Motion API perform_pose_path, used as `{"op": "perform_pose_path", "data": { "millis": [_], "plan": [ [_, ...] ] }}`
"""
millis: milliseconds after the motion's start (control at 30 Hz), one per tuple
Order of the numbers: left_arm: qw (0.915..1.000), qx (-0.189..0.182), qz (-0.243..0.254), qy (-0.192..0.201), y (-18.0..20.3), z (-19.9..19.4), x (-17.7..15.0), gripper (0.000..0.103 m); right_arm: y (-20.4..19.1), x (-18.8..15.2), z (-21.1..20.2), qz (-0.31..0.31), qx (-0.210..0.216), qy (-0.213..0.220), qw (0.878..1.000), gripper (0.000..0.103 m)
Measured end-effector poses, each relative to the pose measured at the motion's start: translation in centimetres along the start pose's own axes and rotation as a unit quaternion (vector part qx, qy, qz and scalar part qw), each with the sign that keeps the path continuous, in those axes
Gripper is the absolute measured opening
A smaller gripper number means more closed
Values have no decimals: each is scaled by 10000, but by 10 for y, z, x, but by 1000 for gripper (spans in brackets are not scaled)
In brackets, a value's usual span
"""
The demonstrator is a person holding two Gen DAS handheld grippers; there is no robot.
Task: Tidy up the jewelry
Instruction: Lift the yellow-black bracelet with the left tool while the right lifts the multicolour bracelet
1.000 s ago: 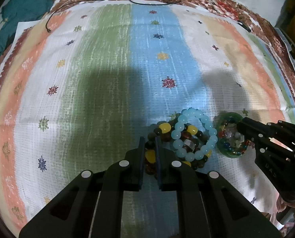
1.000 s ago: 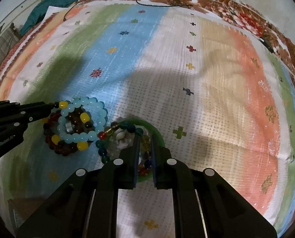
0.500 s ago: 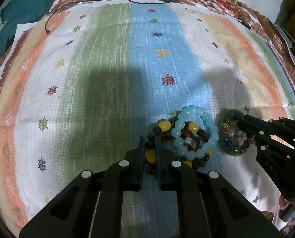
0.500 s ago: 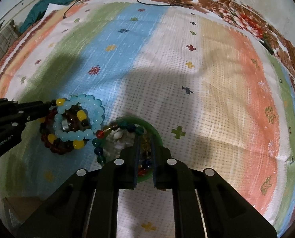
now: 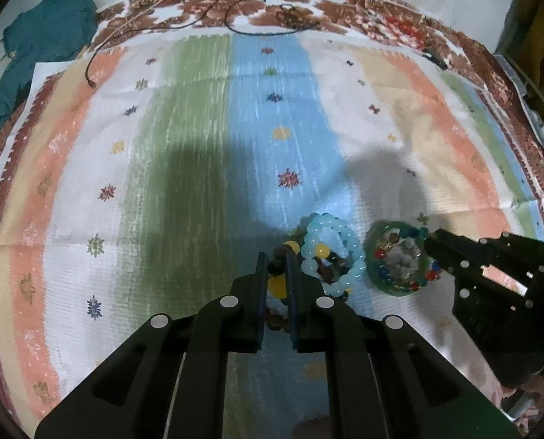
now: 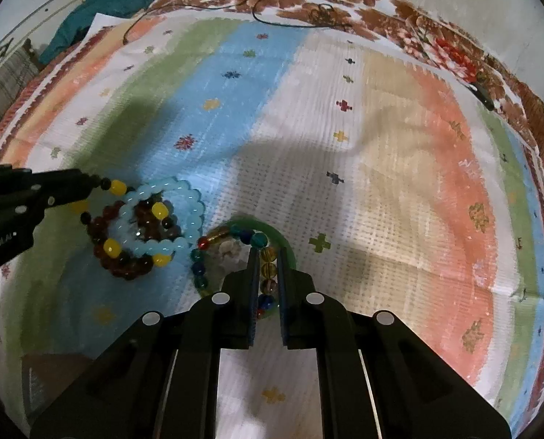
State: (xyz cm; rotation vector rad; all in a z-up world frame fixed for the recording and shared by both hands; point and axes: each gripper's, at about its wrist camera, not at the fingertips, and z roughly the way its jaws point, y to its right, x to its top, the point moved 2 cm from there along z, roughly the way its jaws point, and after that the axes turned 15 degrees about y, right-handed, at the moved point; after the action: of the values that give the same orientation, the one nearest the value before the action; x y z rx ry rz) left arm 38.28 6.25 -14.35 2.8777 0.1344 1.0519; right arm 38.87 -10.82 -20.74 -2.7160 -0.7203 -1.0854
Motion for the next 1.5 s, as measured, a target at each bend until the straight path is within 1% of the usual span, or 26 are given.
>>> {"op": "perform_pose_path", "data": {
  "millis": [333,600,967,1267,1500],
  "plan": [
    [9997,-68,0,225,14,-26,11,9,6,0,-28,20,-100,136,9999,10],
    [9991,31,155,388,26,-50,14,9,9,-6,-52,128,-116,228,9996,10],
    [9977,96,407,531,39,-89,5,9,12,-10,-87,404,-44,463,9981,10],
    [9975,82,327,626,38,-118,-9,9,8,-16,-115,584,49,654,9961,10],
    [9967,-57,336,737,45,-138,-13,9,5,-23,-135,648,86,774,9949,10]
  ]
}}
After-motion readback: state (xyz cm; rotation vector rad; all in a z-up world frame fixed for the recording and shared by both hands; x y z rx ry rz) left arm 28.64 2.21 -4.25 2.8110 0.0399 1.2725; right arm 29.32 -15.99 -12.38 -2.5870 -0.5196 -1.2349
